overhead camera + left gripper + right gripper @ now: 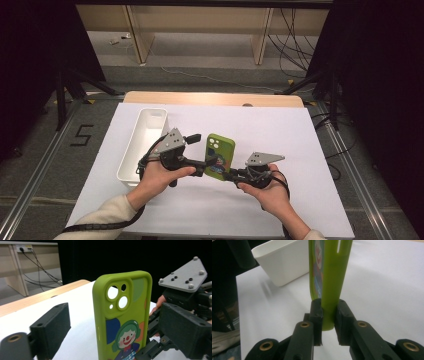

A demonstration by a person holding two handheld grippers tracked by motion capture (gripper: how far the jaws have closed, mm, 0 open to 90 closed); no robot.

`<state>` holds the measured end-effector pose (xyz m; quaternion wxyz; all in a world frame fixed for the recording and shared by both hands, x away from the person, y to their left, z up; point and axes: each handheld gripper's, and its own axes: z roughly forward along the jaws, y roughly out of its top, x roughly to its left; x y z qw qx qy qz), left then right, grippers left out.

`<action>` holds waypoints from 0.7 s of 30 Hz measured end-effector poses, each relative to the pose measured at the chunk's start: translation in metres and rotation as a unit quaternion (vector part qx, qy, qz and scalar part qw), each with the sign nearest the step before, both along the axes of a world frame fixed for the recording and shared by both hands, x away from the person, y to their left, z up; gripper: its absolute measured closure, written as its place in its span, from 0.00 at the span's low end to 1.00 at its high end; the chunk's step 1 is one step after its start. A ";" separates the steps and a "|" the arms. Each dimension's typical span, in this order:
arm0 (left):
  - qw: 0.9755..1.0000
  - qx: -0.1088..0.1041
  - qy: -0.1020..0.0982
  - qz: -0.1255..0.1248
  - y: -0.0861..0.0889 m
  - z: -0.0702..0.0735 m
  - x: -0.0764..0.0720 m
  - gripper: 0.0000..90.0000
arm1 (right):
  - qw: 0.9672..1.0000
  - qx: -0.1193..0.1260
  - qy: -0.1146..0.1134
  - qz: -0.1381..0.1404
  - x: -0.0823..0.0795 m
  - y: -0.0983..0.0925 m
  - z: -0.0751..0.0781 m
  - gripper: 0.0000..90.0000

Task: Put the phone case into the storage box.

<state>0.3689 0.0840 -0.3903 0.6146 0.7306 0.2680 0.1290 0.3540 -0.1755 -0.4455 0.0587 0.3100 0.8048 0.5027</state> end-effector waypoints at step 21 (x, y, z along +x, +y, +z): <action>0.999 0.022 -0.029 0.029 -0.035 0.010 -0.001 0.00 | 0.999 -0.004 -0.017 -0.033 -0.004 0.002 0.004 0.87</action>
